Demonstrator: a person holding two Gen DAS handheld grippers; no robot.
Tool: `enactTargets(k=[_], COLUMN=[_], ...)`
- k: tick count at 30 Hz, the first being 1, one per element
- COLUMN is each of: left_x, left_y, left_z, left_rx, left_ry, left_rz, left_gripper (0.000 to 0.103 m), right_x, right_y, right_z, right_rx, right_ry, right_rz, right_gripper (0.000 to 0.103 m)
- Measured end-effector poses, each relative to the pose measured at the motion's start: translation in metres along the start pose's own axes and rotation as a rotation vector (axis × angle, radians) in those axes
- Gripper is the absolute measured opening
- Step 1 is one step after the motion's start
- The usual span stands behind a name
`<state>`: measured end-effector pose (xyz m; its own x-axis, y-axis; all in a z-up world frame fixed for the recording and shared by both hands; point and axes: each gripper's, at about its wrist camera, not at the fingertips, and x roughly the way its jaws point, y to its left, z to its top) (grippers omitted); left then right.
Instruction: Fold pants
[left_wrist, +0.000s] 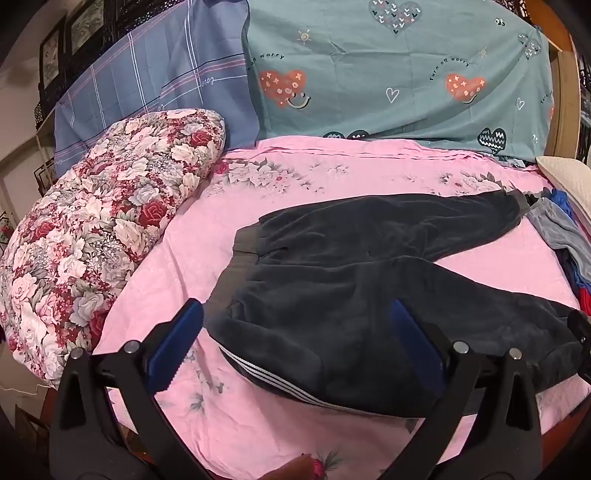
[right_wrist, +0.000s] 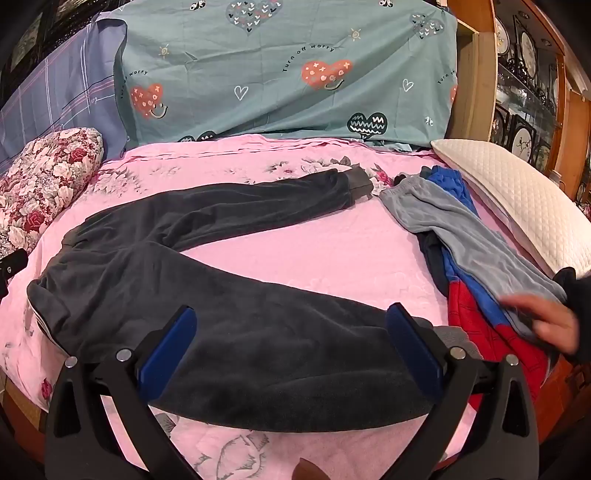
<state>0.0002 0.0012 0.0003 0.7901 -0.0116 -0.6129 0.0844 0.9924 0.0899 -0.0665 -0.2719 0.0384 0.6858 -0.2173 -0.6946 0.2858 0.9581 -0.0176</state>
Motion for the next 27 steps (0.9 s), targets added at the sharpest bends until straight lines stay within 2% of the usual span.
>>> enactTargets(k=[2,3,7,27], left_x=[-0.0002,0.0050,0.0009,0.0023], left_y=[0.0018,0.0095,0.0004,0.0085], left_z=[0.0004,0.0046,-0.0001,-0.0027], left_rx=[-0.005,-0.021,0.016,0.001], left_ry=[0.000,0.025,0.000,-0.006], left_rz=[-0.006,-0.011,0.030,0.025], left_gripper=[0.101,0.101,0.101,0.101], right_x=[0.0000,0.0002,0.0002,-0.0007], right_y=[0.0005,0.0007,0.0015,0.0036], right_z=[-0.0003,-0.0005,-0.0011,-0.0025], right_rx=[-0.002,-0.002,-0.002,-0.008], right_ry=[-0.003,-0.002,0.000,0.001], right_rz=[-0.002,-0.002,-0.001,-0.005], right_gripper=[0.102,0.102,0.102,0.102])
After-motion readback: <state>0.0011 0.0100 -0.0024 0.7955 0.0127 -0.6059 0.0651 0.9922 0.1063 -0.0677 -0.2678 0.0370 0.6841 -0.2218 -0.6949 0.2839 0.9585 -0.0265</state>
